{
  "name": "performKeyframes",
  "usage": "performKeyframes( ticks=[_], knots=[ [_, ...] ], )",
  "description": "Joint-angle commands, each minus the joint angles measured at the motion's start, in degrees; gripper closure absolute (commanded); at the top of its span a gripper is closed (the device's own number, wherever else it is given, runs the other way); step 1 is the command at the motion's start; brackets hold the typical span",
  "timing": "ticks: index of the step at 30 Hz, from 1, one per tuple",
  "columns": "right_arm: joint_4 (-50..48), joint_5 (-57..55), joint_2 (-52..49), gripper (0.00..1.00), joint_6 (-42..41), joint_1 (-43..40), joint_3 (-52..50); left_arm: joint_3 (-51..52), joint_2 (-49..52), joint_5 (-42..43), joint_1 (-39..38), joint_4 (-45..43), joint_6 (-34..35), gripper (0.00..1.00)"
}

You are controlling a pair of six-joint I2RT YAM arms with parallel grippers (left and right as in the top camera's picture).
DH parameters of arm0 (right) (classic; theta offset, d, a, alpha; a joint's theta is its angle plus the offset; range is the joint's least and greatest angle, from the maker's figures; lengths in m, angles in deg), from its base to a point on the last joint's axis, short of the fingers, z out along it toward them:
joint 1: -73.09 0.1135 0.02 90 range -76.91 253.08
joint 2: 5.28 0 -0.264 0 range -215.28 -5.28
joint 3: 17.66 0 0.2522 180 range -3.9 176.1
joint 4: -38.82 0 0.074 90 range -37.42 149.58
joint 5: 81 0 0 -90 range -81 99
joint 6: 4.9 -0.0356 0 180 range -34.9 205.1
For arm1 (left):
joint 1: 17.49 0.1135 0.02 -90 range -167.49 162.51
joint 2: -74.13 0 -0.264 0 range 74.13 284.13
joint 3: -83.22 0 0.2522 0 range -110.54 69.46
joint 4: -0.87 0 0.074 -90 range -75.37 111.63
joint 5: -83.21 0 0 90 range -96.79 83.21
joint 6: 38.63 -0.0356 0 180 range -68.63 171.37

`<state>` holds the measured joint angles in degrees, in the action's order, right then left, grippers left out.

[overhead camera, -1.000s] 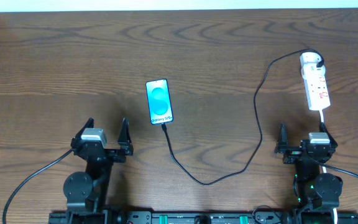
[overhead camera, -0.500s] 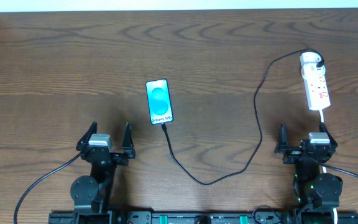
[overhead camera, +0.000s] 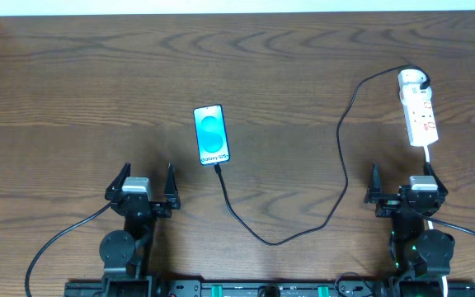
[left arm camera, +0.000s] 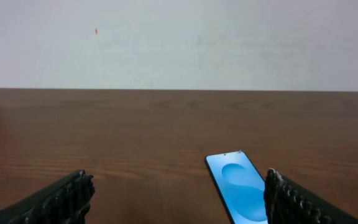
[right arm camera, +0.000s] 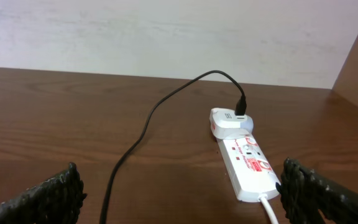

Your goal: Plug charger to phone and switch on socket

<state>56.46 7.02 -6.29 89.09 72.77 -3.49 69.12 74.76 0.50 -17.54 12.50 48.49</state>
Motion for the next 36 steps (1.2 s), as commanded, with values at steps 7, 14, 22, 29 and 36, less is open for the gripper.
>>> performKeyframes(
  ticks=[7, 14, 22, 29, 36],
  knots=[
    [0.22, -0.48, 0.09, 0.01, -0.50, -0.35, -0.09, 0.13, -0.55, -0.92, 0.26, 5.73, -0.52, 0.11],
    [0.20, -0.48, 0.09, 0.01, -0.50, -0.35, -0.09, 0.11, -0.35, -0.92, 0.26, 5.73, -0.52, 0.11],
    [0.20, -0.48, 0.09, 0.01, -0.50, -0.35, -0.09, 0.11, -0.35, -0.92, 0.26, 5.73, -0.52, 0.11],
    [0.22, -0.48, 0.09, 0.01, -0.50, -0.35, -0.09, 0.11, -0.35, -0.92, 0.26, 5.73, -0.52, 0.11],
    [0.22, -0.48, 0.09, 0.01, -0.50, -0.35, -0.09, 0.11, -0.35, -0.92, 0.26, 5.73, -0.52, 0.11]
  ],
)
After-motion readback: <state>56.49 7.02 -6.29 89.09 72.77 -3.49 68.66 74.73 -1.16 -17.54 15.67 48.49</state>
